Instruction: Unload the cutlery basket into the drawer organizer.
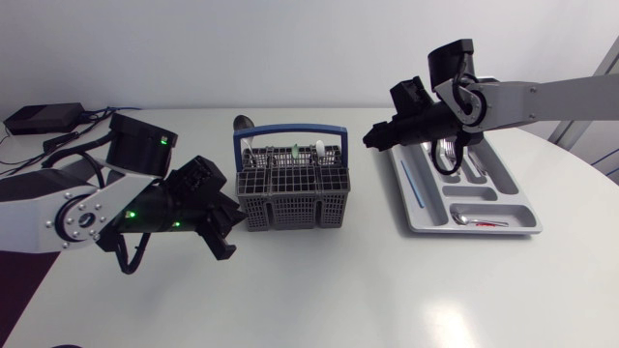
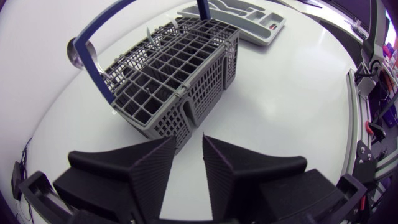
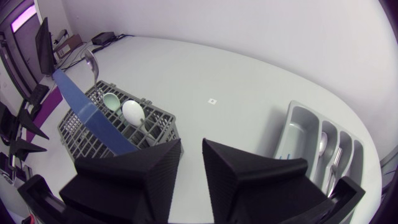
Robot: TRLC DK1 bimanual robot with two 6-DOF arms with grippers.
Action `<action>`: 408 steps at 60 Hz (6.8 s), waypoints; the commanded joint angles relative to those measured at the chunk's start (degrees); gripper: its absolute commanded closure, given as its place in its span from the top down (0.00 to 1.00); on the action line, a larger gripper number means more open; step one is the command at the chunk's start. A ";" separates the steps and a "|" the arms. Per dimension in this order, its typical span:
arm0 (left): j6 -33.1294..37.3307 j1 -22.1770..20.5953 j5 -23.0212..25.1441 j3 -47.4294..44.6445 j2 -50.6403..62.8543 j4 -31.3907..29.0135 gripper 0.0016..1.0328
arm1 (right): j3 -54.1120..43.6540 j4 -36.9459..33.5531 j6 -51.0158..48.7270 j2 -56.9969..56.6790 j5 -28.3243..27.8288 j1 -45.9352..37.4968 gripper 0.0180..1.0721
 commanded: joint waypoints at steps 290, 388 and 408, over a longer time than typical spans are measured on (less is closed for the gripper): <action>4.76 0.33 -0.80 -4.28 -8.25 -2.96 0.14 | -4.48 -21.35 4.38 -7.64 -3.88 21.94 0.23; 4.50 -2.40 -2.65 -3.49 -9.66 -4.71 0.14 | -24.35 -19.50 -9.59 -37.79 15.63 -9.97 0.05; 4.67 -2.05 -2.74 -3.75 -11.33 -5.51 0.14 | -28.92 -4.30 -15.48 -24.78 20.82 -19.02 0.05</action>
